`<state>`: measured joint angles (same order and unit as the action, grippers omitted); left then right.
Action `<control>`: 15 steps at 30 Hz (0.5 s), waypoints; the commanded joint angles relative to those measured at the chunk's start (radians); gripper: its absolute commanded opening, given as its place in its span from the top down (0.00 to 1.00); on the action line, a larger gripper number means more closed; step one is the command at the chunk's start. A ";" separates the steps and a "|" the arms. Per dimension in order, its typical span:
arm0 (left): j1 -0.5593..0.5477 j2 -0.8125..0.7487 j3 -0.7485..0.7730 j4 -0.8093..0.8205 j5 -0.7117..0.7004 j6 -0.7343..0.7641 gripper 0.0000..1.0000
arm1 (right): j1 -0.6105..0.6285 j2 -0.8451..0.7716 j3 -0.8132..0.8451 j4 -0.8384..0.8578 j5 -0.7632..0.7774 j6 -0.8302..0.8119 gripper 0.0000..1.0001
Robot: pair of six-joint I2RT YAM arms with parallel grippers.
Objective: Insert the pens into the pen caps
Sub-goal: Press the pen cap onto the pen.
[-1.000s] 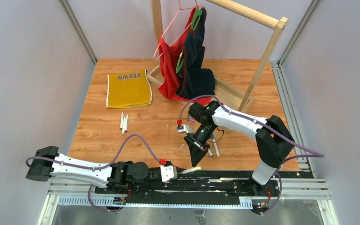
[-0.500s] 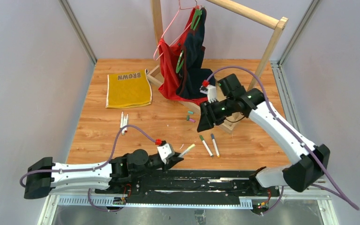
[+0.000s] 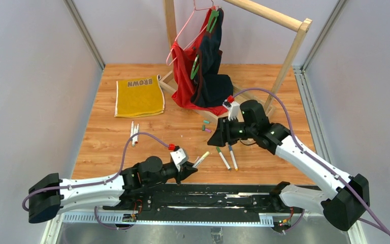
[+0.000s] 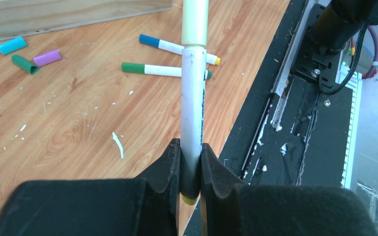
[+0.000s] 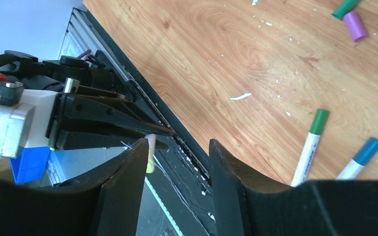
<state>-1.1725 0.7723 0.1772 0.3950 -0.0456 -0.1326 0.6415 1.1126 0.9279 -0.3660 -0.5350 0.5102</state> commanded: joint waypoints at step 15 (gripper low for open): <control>0.010 0.022 0.008 0.016 0.011 -0.003 1.00 | 0.147 -0.050 -0.095 0.089 0.062 0.065 0.51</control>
<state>-1.1717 0.8032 0.1772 0.3946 -0.0292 -0.1364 0.7528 1.0798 0.8490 -0.2760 -0.4732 0.5724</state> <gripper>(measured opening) 0.159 0.490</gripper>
